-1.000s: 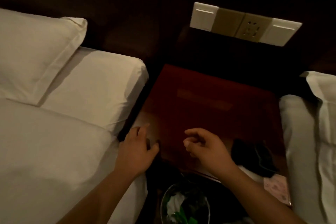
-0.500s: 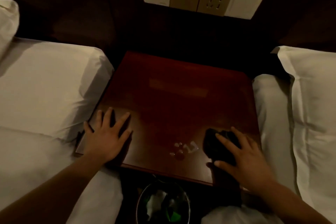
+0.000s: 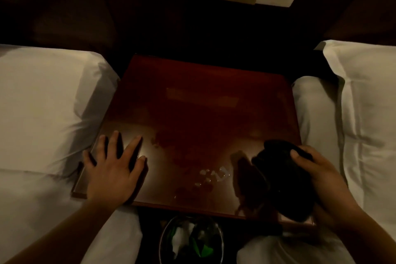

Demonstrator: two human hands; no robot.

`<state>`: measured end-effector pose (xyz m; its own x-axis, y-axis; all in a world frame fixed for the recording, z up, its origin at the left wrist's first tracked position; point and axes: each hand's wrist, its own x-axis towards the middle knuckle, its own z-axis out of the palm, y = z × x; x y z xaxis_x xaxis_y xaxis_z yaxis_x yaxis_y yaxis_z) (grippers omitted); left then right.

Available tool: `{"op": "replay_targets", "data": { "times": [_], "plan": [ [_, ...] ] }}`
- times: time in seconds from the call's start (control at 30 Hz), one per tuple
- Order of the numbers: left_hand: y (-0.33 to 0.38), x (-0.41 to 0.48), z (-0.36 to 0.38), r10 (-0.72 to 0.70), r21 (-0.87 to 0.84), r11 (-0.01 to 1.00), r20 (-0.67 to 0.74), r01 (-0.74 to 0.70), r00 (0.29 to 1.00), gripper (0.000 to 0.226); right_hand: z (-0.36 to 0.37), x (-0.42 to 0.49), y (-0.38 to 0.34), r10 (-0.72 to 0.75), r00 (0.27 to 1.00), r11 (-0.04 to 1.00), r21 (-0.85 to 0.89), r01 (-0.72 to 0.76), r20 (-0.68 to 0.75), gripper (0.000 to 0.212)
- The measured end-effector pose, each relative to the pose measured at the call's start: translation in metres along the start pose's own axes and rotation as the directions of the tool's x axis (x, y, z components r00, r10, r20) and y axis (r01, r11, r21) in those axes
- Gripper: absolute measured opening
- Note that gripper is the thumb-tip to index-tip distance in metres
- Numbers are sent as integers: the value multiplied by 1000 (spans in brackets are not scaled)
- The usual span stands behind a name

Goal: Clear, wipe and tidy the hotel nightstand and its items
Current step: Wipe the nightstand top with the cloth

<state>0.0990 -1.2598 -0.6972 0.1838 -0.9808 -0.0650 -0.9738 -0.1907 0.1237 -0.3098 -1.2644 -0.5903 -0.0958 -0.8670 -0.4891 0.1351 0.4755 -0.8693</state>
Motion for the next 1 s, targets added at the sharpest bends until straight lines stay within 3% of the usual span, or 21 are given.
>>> {"op": "replay_targets", "data": {
  "times": [0.1,0.2,0.27,0.3,0.37,0.43,0.5,0.6,0.67,0.73,0.8,0.87,0.9,1.0],
  "plan": [
    [0,-1,0,3,5,1000,-9,-3,1000,59,-12,2,2,11,999,988,157,-4,-40,21],
    [-1,0,1,6,10,1000,-12,-6,1000,58,-24,5,-1,26,998,941,336,-42,50,31],
    [-2,1,3,11,24,1000,-16,-11,1000,57,-30,8,-7,53,997,928,365,-73,64,33],
    [-2,1,4,12,30,999,-18,-12,1000,57,-33,9,-7,76,997,953,294,-71,-6,29],
    [-3,1,6,15,37,999,-24,-14,1000,56,-37,12,-2,84,962,994,-47,-99,-259,17],
    [-4,2,8,12,40,999,-31,-11,999,56,-45,13,9,-33,906,932,-341,-125,-422,15],
    [-5,2,9,7,43,999,-37,-5,999,56,-49,13,15,-240,874,794,-604,-74,-423,17],
    [-5,2,9,6,45,999,-38,-5,999,56,-43,12,12,-533,804,483,-875,31,-266,22],
    [-5,2,9,0,42,999,-44,2,999,56,-29,13,10,-616,771,350,-933,83,-162,24],
    [-4,2,8,-5,31,999,-45,6,999,56,-10,14,9,-609,787,290,-952,103,-100,24],
    [-4,1,8,-5,23,1000,-41,6,999,56,10,13,13,-544,836,352,-924,148,-73,27],
    [-4,2,7,-5,20,1000,-37,5,999,57,21,9,15,-405,910,538,-827,160,-87,34],
    [-4,2,7,-5,19,1000,-35,6,999,57,19,7,17,-409,909,558,-811,178,-82,32],
    [-4,2,7,-7,24,1000,-32,8,999,58,-3,1,25,-619,785,301,-914,273,31,29]
  ]
}}
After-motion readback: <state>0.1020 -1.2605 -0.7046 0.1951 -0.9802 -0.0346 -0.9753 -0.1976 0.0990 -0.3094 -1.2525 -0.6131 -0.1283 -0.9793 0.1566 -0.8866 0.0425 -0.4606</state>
